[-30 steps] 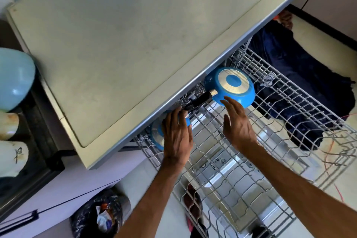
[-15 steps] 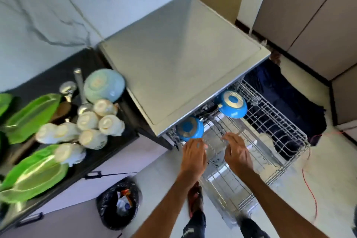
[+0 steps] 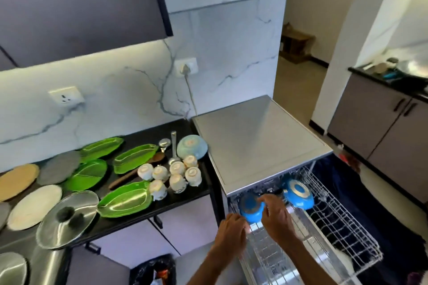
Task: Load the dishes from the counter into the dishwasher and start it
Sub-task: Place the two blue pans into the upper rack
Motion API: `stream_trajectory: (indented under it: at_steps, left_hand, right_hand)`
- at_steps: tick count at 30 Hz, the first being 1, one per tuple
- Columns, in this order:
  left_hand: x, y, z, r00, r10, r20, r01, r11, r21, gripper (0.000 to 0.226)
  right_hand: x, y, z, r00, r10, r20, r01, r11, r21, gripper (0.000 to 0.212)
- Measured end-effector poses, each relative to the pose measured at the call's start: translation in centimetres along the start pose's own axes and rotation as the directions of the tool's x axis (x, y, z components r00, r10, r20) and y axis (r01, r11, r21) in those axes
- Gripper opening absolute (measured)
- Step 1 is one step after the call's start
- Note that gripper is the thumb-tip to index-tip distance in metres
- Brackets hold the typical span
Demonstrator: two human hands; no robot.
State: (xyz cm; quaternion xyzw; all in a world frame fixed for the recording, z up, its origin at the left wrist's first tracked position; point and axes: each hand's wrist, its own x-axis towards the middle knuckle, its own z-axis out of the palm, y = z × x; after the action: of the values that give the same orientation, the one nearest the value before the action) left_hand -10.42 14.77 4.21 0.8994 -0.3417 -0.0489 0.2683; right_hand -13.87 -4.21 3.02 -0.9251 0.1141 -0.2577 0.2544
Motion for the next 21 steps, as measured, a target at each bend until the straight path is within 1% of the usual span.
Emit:
stream_trajectory:
  at_steps: [2, 4, 7, 8, 9, 11, 13, 15, 18, 20, 21]
  left_hand:
    - [-1.2, 0.3, -1.1, 1.0, -0.015, 0.014, 0.015, 1.0, -0.02, 0.024]
    - [-2.7, 0.4, -2.5, 1.0, -0.022, 0.004, 0.022, 0.999, -0.041, 0.025]
    - [-4.6, -0.1, -4.3, 0.999, -0.031, -0.018, 0.029, 0.997, -0.065, 0.029]
    - [-5.2, -0.5, -5.0, 0.998, -0.053, -0.016, 0.052, 0.996, -0.076, 0.03]
    - [-5.5, -1.2, -5.8, 0.997, -0.077, -0.02, 0.075, 0.994, -0.073, 0.028]
    - [-6.0, -2.5, -7.3, 0.995, -0.103, -0.019, 0.102, 0.993, -0.056, 0.022]
    - [-6.3, -4.2, -9.0, 0.994, -0.108, -0.034, 0.107, 0.993, -0.04, 0.016]
    - [-6.2, -6.7, -10.5, 0.991, -0.11, -0.081, 0.107, 0.993, -0.047, 0.013]
    - [-5.6, -10.4, -12.6, 0.978, -0.109, -0.18, 0.102, 0.994, -0.051, 0.012]
    - [-5.4, -13.3, -14.1, 0.968, -0.068, -0.242, 0.056, 0.997, -0.054, 0.015]
    - [-5.4, -14.8, -14.5, 0.961, -0.069, -0.267, 0.054, 0.997, -0.061, 0.018]
  right_hand:
    - [-0.1, -1.0, -0.3, 1.0, -0.022, -0.018, 0.023, 1.0, 0.015, 0.033]
    - [-0.7, -2.3, -0.7, 0.995, -0.082, -0.052, 0.085, 0.995, 0.053, 0.03]
    - [-0.3, -4.8, -1.0, 0.992, -0.123, -0.038, 0.125, 0.99, 0.069, 0.03]
    - [-0.2, -5.5, -0.7, 0.992, -0.118, -0.041, 0.121, 0.989, 0.089, 0.03]
    - [0.1, -6.3, -0.2, 0.993, -0.111, -0.051, 0.116, 0.987, 0.108, 0.029]
    - [1.0, -8.0, 0.6, 0.996, -0.091, -0.024, 0.094, 0.985, 0.144, 0.028]
    - [1.8, -10.1, 1.8, 0.993, -0.119, 0.013, 0.115, 0.978, 0.175, 0.027]
    - [2.9, -12.3, 3.2, 0.989, -0.144, 0.032, 0.136, 0.972, 0.193, 0.026]
    - [4.8, -14.6, 6.1, 0.991, -0.127, 0.046, 0.115, 0.969, 0.218, 0.029]
    - [6.1, -16.0, 8.9, 0.991, -0.111, 0.07, 0.093, 0.972, 0.218, 0.032]
    - [6.5, -16.5, 10.1, 0.992, -0.097, 0.08, 0.078, 0.973, 0.218, 0.032]
